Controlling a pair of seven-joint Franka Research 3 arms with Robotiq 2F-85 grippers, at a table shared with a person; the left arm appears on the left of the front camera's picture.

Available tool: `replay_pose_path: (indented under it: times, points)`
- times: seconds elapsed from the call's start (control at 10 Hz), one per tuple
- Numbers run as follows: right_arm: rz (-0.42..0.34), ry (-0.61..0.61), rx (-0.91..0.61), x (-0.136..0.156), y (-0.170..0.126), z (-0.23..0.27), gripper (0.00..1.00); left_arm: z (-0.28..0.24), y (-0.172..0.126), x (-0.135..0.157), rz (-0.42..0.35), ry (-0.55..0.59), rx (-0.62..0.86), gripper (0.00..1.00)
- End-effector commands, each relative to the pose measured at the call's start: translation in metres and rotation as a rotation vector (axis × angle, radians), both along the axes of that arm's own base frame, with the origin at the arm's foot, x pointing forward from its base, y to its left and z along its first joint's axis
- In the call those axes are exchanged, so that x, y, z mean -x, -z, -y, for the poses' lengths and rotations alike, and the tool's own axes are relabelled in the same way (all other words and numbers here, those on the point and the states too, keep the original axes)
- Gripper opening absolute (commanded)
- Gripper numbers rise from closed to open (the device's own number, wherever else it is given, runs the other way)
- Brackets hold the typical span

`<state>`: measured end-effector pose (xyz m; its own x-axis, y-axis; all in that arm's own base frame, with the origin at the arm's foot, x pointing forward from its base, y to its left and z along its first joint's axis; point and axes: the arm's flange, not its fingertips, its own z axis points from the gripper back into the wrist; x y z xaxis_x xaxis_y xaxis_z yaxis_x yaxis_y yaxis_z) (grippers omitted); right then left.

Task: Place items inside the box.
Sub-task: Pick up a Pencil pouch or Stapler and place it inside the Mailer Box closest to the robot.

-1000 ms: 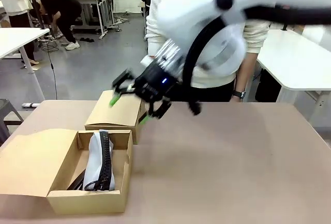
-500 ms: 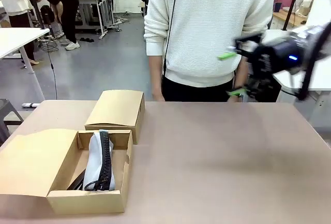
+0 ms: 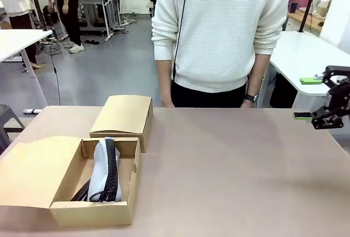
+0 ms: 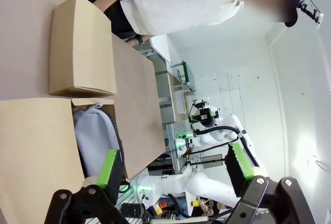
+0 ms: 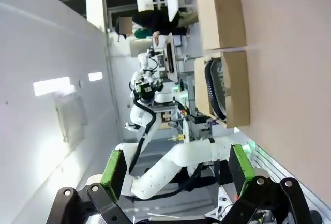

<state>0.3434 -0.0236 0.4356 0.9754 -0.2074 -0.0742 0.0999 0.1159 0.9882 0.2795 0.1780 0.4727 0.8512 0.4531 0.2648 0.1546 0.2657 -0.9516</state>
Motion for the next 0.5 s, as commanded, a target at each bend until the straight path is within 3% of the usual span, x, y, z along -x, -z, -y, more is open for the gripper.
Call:
replay_pose_path:
  times: [0.0,0.4]
  points:
    - [0.015,-0.069,0.003,0.0101,-0.0211,-0.0105,1.00,0.0014,0.0000,0.0007,0.027,0.000,0.015,1.00]
    - [0.015,-0.069,0.003,0.0101,-0.0211,-0.0105,1.00,0.0014,0.0000,0.0007,0.027,0.000,0.015,1.00]
